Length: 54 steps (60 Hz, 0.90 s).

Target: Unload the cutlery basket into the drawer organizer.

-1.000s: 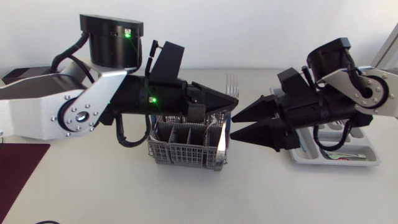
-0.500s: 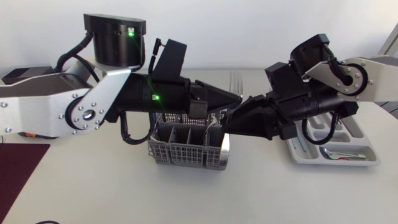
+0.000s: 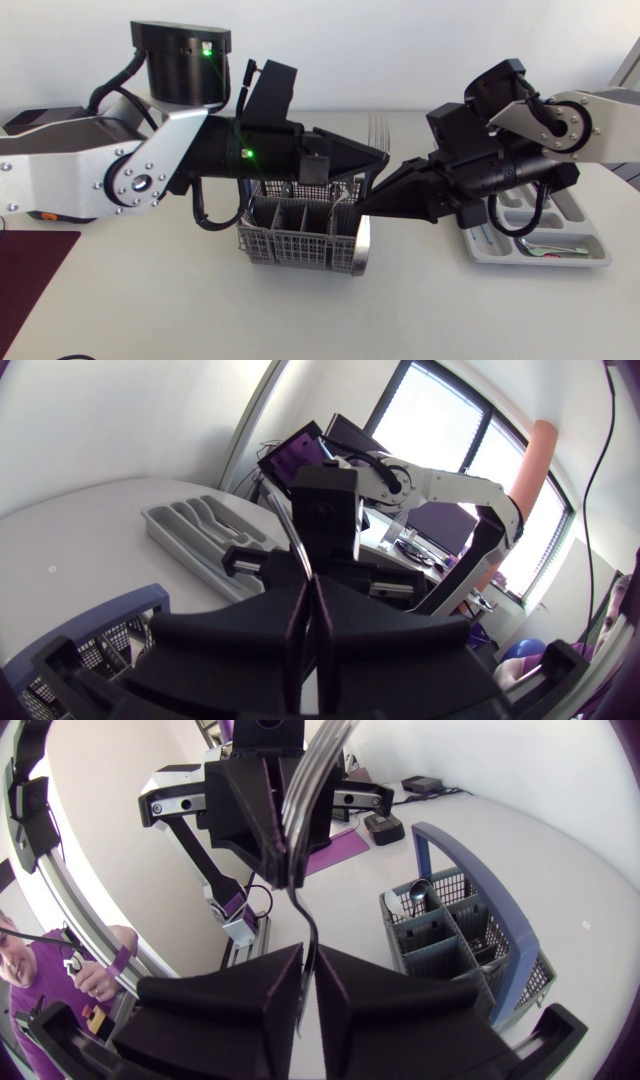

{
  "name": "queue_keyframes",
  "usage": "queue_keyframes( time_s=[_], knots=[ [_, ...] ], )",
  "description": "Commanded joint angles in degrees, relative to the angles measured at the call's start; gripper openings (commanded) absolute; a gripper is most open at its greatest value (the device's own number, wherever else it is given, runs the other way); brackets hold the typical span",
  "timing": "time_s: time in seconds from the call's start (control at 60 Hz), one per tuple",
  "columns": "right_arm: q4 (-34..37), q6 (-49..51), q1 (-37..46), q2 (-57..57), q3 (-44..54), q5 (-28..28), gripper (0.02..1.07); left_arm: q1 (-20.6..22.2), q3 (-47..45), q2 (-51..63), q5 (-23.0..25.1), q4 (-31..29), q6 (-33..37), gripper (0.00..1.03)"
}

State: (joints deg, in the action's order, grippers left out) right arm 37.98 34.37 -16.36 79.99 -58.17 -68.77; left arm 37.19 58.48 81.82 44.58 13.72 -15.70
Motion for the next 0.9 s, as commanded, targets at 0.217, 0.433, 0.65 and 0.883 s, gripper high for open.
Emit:
queue_keyframes(
  time_s=[0.217, 0.433, 0.65, 0.883],
  knots=[
    [1.2, 0.9, -0.6, -2.9, 2.3, 0.8, 0.12, -2.4, 1.3, -1.4, 0.0, 1.1, -2.0, 0.67],
    [1.2, 1.2, 0.3, -3.1, 4.8, 4.8, 0.12, -4.2, 6.0, -2.2, -0.2, -0.9, -2.5, 0.91],
    [1.3, 3.2, 9.8, -3.3, 6.3, 10.6, 0.12, -8.4, 9.0, -2.8, -2.6, -2.3, -3.3, 0.91],
    [0.5, 5.5, 21.0, -1.1, 4.3, 18.8, 0.12, -12.6, 8.3, -3.5, -5.9, -6.0, 0.8, 0.91]
  ],
)
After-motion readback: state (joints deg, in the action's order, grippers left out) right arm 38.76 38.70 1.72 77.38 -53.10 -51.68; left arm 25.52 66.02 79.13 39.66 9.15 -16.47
